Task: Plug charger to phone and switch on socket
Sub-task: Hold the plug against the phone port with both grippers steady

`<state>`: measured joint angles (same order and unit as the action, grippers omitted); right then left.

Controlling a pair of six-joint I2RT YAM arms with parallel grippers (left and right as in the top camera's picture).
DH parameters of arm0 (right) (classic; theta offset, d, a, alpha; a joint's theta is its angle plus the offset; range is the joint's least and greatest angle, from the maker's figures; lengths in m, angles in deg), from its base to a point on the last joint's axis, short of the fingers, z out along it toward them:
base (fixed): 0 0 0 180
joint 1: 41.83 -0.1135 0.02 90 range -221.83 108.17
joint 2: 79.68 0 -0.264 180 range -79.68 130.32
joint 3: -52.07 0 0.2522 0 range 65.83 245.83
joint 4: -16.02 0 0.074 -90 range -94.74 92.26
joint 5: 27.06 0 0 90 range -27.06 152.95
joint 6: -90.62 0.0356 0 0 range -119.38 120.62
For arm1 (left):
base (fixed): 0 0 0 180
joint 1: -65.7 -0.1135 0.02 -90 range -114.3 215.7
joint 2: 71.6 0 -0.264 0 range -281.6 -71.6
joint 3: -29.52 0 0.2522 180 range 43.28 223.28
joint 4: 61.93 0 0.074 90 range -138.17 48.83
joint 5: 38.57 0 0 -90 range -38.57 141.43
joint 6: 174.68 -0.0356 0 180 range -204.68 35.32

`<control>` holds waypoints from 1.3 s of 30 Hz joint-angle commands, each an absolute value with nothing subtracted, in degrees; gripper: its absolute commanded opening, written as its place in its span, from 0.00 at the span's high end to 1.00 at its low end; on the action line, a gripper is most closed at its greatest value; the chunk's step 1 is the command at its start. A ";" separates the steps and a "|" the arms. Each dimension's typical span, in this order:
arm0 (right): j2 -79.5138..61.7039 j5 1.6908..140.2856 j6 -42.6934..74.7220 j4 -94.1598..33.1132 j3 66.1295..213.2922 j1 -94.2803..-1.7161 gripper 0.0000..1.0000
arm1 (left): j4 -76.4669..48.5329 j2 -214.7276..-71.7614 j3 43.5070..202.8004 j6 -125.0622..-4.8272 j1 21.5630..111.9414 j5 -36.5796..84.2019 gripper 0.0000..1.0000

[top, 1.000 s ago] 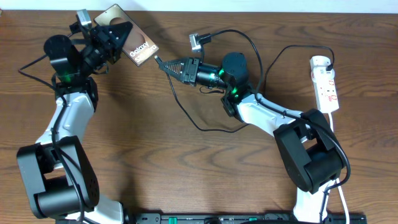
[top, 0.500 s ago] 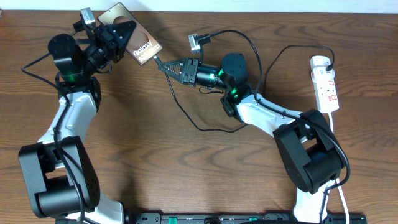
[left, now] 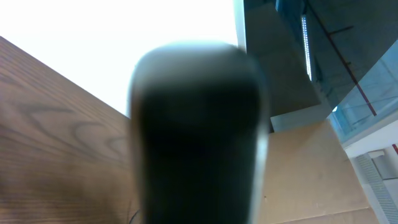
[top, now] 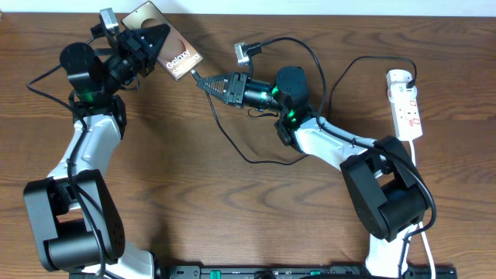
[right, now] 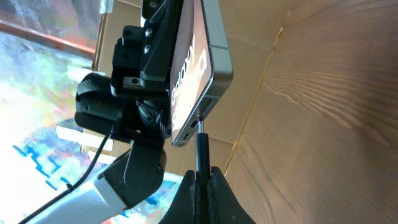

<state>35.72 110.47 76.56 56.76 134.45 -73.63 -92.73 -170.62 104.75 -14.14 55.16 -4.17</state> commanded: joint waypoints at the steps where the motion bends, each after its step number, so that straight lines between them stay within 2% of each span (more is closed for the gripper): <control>1: 35.85 109.55 76.91 56.96 135.48 -74.19 0.99 | -93.76 -170.31 105.34 -13.88 55.51 -5.72 0.93; 39: 35.85 109.75 77.94 58.42 135.48 -74.22 0.99 | -93.76 -170.31 105.34 -13.81 55.55 -5.89 0.92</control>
<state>35.72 110.54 77.65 57.90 134.45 -73.63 -92.97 -170.62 104.75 -14.14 55.16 -4.19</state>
